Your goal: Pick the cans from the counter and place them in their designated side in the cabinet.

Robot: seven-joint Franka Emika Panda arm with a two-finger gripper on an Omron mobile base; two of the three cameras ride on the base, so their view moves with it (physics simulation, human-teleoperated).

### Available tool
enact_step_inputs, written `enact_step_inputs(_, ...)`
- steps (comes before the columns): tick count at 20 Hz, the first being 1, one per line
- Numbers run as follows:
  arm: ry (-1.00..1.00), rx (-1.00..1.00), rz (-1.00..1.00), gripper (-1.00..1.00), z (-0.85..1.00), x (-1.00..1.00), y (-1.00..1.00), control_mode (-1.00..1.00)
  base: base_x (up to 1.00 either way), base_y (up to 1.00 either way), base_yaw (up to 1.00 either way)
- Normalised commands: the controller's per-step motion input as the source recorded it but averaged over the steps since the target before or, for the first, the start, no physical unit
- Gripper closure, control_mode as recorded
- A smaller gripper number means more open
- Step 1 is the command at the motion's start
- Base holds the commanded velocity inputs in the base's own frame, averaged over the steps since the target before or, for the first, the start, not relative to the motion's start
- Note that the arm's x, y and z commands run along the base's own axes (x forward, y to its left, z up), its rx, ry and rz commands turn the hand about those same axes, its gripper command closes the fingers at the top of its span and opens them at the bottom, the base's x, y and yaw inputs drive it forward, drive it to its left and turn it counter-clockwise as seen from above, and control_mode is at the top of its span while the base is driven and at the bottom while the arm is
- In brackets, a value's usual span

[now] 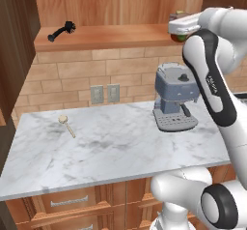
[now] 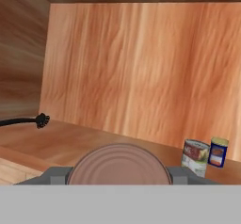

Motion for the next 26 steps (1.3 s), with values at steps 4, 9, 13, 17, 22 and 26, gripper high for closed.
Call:
enact_step_inputs(4, 0.02, 0.00, 0.00, 1.00, 0.03, 0.19, -0.03, -1.00, 0.00, 0.00, 0.00)
enact_step_inputs(9, 0.05, 0.00, 0.00, 1.00, 0.00, 0.21, -0.02, -1.00, 0.00, 0.00, 0.00)
enact_step_inputs(13, 0.04, 0.00, 0.00, 1.00, 0.00, 0.21, -0.05, -1.00, 0.00, 0.00, 0.00)
enact_step_inputs(17, 0.02, 0.00, 0.00, 1.00, 0.00, 0.18, -0.08, -1.00, 0.00, 0.00, 0.00)
enact_step_inputs(22, 0.02, 0.00, 0.00, 1.00, -0.01, 0.17, -0.07, -1.00, 0.00, 0.00, 0.00)
enact_step_inputs(26, 0.01, 0.00, 0.00, 1.00, 0.00, 0.15, -0.04, -1.00, 0.00, 0.00, 0.00)
